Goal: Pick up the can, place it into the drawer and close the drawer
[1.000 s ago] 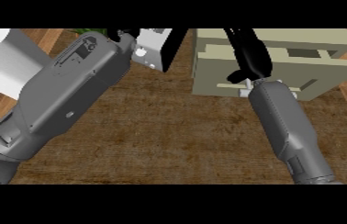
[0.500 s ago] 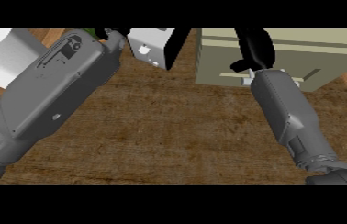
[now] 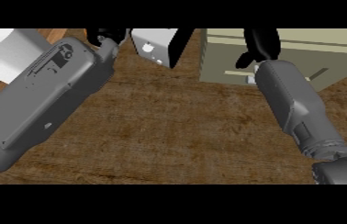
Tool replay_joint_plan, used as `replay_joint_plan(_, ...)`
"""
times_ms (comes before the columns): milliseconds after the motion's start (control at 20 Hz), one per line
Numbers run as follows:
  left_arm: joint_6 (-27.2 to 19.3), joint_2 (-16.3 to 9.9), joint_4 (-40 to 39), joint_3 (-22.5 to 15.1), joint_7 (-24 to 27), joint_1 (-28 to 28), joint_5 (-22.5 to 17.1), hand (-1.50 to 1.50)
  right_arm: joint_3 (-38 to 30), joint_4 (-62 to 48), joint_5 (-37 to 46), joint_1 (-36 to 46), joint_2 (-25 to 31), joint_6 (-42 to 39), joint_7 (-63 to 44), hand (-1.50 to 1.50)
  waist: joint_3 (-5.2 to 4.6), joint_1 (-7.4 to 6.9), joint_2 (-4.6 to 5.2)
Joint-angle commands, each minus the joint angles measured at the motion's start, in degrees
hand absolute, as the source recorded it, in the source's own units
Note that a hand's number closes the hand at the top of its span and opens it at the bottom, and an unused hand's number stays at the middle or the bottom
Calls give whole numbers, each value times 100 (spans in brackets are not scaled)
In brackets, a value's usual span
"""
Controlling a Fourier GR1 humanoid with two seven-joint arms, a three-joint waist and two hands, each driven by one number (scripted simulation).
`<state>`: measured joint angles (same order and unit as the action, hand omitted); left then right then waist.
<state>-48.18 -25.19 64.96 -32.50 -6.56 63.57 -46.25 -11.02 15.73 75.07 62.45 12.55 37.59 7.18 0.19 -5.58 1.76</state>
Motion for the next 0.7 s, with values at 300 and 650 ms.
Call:
replay_joint_plan(300, -74, -160, 448, -38, -286, -106, 94, -150, -262, -380, -166, 986, 328, -553, 77, -150, -4, -140, 3)
replay_joint_plan(650, 47, -257, 450, 16, -267, -271, 95, -150, -1645, -403, -1735, 861, -243, -1105, 1151, -150, 24, -108, 36)
